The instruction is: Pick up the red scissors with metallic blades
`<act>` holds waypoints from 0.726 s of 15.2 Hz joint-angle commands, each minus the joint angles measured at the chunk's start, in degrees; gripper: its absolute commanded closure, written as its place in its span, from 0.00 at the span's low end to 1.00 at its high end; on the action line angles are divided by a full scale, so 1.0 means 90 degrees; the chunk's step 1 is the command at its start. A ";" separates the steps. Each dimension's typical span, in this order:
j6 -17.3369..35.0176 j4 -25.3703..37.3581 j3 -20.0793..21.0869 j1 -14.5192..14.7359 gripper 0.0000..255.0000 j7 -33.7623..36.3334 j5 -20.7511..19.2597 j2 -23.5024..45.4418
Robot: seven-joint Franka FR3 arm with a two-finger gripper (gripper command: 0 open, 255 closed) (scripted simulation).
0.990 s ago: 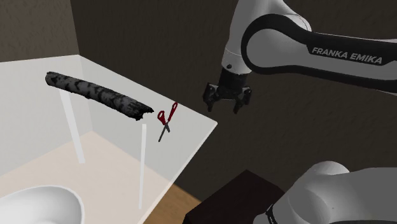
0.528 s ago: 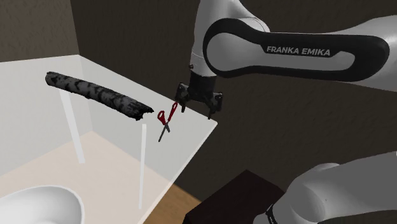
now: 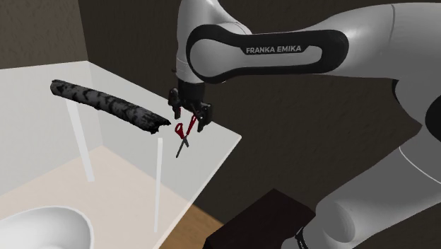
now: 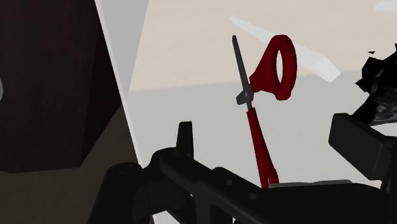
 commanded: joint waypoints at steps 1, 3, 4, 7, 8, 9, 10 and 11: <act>0.0130 0.0002 0.0058 -0.0009 0.00 0.0247 -0.0109 0.0168; 0.0297 -0.0142 0.0068 -0.0004 0.00 0.0278 -0.0135 0.0201; 0.0380 -0.0212 0.0074 -0.0002 0.00 0.0296 -0.0150 0.0221; 0.0594 -0.0385 0.0091 0.0002 0.00 0.0345 -0.0197 0.0280; 0.0594 -0.0386 0.0090 0.0002 0.00 0.0345 -0.0197 0.0279; 0.0592 -0.0378 0.0090 0.0001 1.00 0.0345 -0.0203 0.0287; 0.0597 -0.0386 0.0092 0.0003 1.00 0.0349 -0.0201 0.0284; 0.0600 -0.0388 0.0093 0.0004 1.00 0.0350 -0.0201 0.0284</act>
